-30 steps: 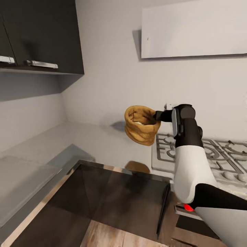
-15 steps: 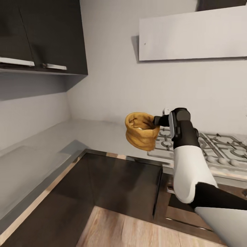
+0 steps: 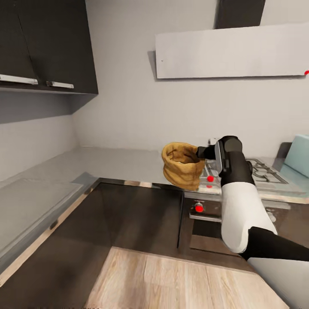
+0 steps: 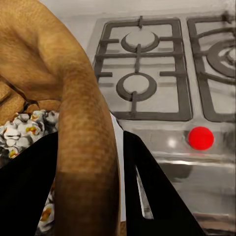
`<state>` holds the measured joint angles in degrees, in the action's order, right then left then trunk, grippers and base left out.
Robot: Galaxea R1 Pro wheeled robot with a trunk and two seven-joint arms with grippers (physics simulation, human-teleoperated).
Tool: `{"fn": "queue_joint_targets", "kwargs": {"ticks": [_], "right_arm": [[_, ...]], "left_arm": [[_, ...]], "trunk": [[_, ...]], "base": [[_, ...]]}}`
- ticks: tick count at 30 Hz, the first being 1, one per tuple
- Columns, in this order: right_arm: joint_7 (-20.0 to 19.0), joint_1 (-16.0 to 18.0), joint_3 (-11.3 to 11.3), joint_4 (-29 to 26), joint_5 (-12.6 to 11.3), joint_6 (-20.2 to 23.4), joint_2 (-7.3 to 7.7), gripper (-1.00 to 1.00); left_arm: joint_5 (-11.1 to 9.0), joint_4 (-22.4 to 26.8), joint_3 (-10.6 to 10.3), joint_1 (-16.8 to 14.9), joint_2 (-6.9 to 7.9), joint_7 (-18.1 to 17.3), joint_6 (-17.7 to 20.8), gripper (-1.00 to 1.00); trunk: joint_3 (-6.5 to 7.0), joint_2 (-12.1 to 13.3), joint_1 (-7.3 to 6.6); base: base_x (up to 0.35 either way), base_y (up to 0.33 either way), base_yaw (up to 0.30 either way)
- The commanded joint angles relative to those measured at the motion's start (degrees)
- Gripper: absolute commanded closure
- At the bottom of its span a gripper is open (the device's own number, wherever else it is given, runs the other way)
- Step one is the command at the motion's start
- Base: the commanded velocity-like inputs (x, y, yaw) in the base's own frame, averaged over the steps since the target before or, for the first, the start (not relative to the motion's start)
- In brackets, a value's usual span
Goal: In the kitchen, take the popcorn bag from the countertop, put it into the microwave, and heat it until the popcorn is cooked so the cooked popcorn ends up inside the bag.
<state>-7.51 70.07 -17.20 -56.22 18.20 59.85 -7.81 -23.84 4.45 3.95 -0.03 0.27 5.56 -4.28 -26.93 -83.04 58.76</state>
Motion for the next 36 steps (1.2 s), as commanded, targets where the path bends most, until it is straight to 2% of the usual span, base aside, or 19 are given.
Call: {"fn": "queue_joint_targets", "kwargs": {"ticks": [1, 12, 21, 22, 24, 25, 33, 36], "right_arm": [[-0.58, 0.07, -0.21, -0.03, 0.27, 0.15, 0.26, 1.00], [-0.58, 0.07, -0.14, 0.90, 0.26, 0.15, 0.54, 1.00], [-0.49, 0.07, -0.25, 0.93, 0.26, 0.15, 0.77, 1.00], [-0.51, 0.07, -0.25, 0.93, 0.26, 0.15, 1.12, 1.00], [-0.57, 0.07, -0.23, 0.93, 0.26, 0.15, 3.17, 1.00], [-0.56, 0.07, -0.23, 0.93, 0.26, 0.15, 3.63, 1.00], [-0.57, 0.07, -0.29, 3.59, 0.23, 0.15, 5.31, 1.00], [-0.56, 0.07, -0.30, 3.80, 0.26, 0.15, 5.50, 1.00]], "left_arm": [[0.19, 0.03, 0.39, -0.02, -0.01, 0.06, -0.09, -1.00], [0.02, 0.03, 0.57, -0.03, 0.06, 0.06, -0.11, -1.00], [-0.33, 0.03, 0.69, -0.03, 0.17, 0.06, -0.11, -1.00], [-0.33, 0.03, 0.70, -0.02, 0.17, 0.06, -0.11, -1.00], [-0.33, 0.03, 0.70, -0.04, 0.17, 0.06, -0.11, -1.00], [-0.33, 0.03, 0.71, -0.02, 0.17, 0.06, -0.11, -1.00], [-0.33, 0.03, 0.75, -0.05, 0.18, 0.06, -0.11, -1.00], [-0.41, 0.03, 0.75, -0.05, 0.23, 0.06, -0.11, -1.00]], "trunk": [[-0.06, -0.04, -0.04], [-0.06, -0.04, -0.04], [-0.06, -0.04, -0.04], [-0.06, -0.04, -0.04], [-0.06, -0.04, -0.04], [-0.06, -0.04, -0.04], [-0.06, -0.04, -0.04], [-0.06, -0.04, -0.04]], "base": [[-0.345, 0.000, -0.255], [-0.334, 0.000, -0.255], [-0.027, 0.000, -0.255], [0.000, 0.000, -0.255], [0.000, 0.000, -0.255], [0.000, 0.000, -0.255], [0.000, 0.000, -0.255], [0.000, 0.000, -0.255]]}}
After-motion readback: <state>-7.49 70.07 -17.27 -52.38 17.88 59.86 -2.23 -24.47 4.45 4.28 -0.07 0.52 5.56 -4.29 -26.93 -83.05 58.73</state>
